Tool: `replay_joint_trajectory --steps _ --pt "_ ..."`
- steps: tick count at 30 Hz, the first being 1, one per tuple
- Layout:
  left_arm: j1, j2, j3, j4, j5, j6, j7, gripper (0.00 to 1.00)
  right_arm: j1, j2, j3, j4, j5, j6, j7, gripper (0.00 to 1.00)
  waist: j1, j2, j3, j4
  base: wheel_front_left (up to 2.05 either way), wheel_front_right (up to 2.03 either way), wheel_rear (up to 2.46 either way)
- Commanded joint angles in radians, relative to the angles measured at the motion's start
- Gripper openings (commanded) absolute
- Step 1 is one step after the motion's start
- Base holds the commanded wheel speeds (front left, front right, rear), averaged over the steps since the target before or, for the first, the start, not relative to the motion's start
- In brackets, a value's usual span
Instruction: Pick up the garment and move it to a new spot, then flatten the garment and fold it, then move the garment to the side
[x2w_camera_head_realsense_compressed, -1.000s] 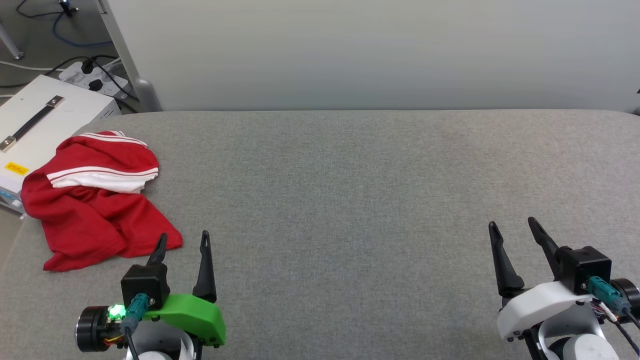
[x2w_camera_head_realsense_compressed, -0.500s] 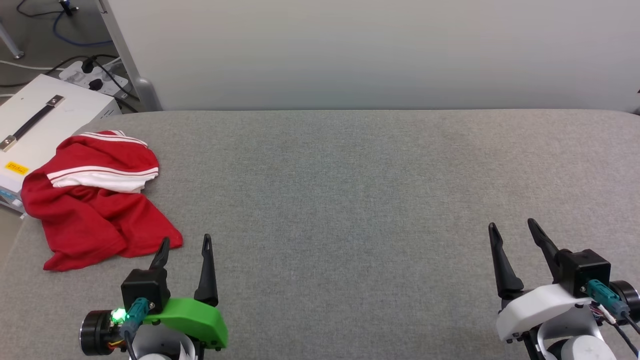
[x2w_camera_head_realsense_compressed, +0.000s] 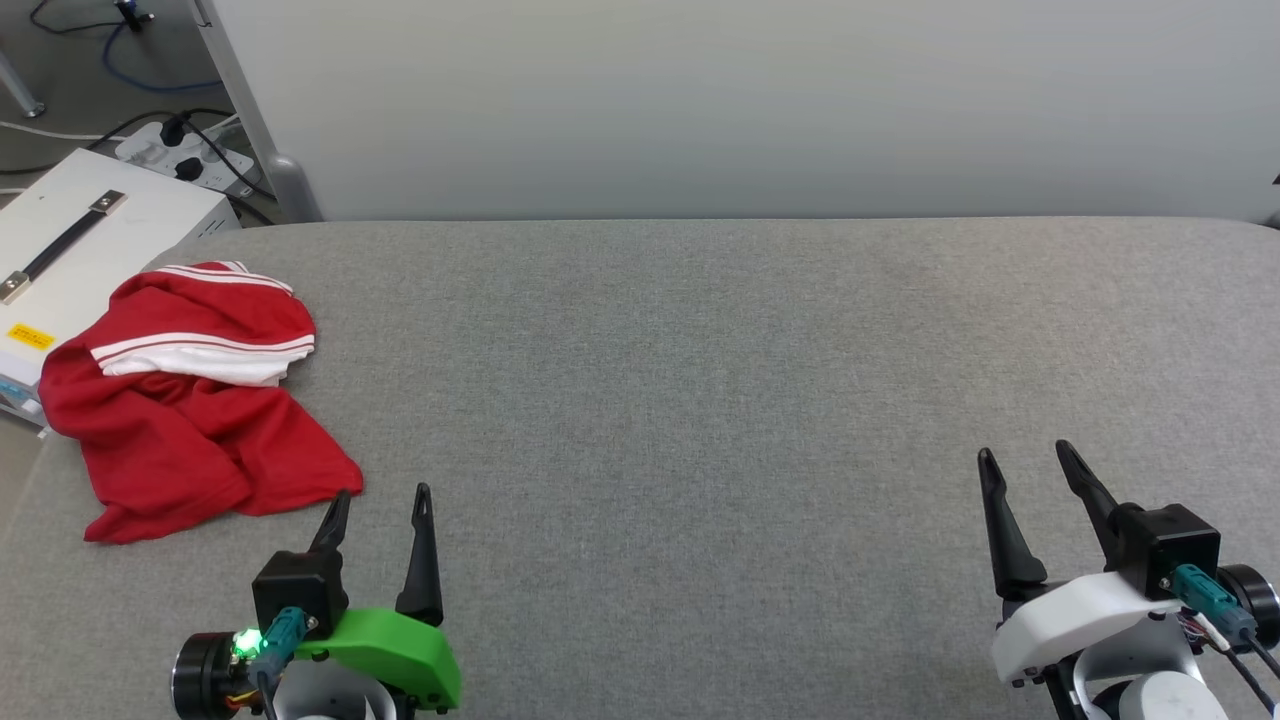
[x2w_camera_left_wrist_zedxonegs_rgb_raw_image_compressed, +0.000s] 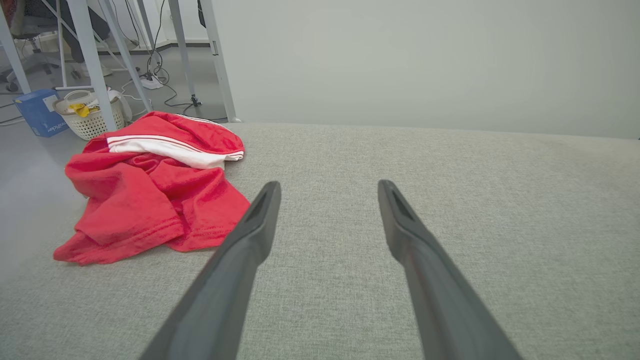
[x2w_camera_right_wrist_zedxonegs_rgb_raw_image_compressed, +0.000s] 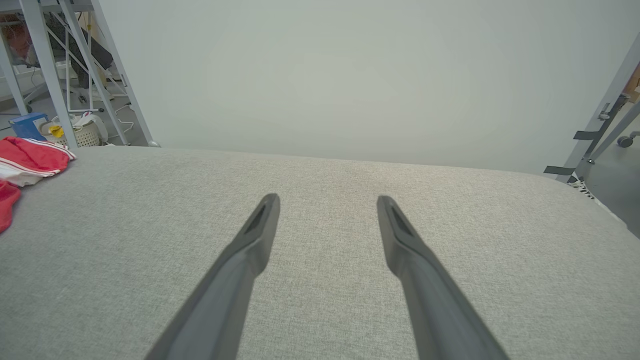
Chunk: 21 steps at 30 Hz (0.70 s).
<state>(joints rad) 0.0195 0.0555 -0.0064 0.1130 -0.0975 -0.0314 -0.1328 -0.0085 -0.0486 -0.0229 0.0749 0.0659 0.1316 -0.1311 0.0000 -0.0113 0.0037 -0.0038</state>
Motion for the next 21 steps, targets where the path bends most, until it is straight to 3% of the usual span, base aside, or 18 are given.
replay_joint_trajectory --steps 1,21 --pt "-0.004 -0.003 -0.002 0.005 -0.01 -0.007 -0.01 1.0 -0.018 -0.001 -0.002 0.007 -0.001 -0.001 -0.012 1.0 0.0 0.0061 0.0 0.0 0.0 0.0 0.0" --pt "-0.01 -0.004 -0.005 0.026 -0.033 -0.017 -0.051 1.0 -0.028 -0.001 0.016 0.037 0.005 -0.001 -0.054 1.0 0.0 0.0079 0.015 0.015 0.0 0.0 0.0"
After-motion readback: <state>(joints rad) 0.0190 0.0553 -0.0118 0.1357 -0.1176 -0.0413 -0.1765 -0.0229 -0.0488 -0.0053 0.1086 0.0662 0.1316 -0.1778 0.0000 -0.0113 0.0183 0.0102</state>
